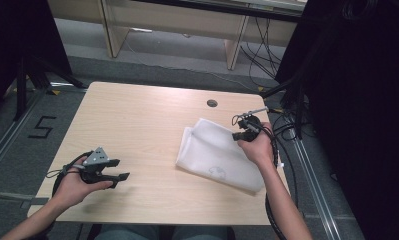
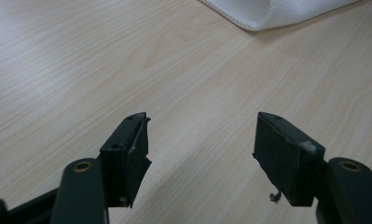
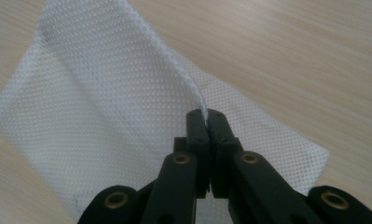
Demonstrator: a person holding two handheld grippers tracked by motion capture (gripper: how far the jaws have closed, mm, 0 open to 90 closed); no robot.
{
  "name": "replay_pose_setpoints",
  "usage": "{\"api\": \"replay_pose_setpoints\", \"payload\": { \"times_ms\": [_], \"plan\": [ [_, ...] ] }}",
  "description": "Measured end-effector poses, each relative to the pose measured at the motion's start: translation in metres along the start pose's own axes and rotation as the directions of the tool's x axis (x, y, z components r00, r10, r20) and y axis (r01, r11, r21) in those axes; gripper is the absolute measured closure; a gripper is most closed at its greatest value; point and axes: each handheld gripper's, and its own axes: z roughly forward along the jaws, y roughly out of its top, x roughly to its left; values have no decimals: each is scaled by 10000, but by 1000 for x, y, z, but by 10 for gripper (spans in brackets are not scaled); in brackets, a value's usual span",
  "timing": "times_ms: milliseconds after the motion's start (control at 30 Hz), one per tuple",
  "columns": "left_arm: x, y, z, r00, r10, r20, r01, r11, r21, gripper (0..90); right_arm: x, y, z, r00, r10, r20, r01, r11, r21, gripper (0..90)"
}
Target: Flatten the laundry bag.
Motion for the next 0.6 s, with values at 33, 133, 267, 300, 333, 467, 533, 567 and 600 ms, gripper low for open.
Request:
{"api": "replay_pose_setpoints", "payload": {
  "times_ms": [33, 133, 267, 300, 333, 467, 533, 567, 600],
  "plan": [
    [0, 0, 0, 10000, 28, 14, -28, 10000, 29, 352, 0, 0, 0, 10000, 0, 0, 0, 10000, 0, 900],
    [0, 0, 0, 10000, -7, 40, 7, 10000, 71, 352, 9, -1, -10, 9998, -156, -127, 155, 9999, -30, 900],
    [1, 0, 0, 10000, 78, 47, -78, 10000, 50, 352, 18, -2, -20, 9992, -288, -268, 286, 9996, -74, 900],
    [1, 0, 0, 10000, 78, 47, -78, 10000, 50, 352, 18, -2, -20, 9992, -288, -268, 286, 9996, -74, 900],
    [0, 0, 0, 10000, 78, 45, -78, 10000, 41, 352, 20, -3, -23, 9992, -282, -289, 281, 9996, -28, 900],
    [-1, 0, 0, 10000, 54, 7, -54, 10000, -32, 352, 30, -8, -30, 9980, -490, -409, 488, 9988, -64, 900],
    [-1, 1, -1, 10000, 55, 38, -55, 10000, 43, 352, 34, -10, -34, 9981, -369, -493, 370, 9993, 17, 900],
    [-1, 1, -1, 10000, 55, 38, -55, 10000, 43, 352, 34, -10, -34, 9981, -369, -493, 370, 9993, 17, 900],
    [-1, 1, -1, 9999, 105, 21, -105, 9999, 14, 352, 34, -11, -35, 9972, -562, -484, 561, 9984, -31, 900]
  ]
}}
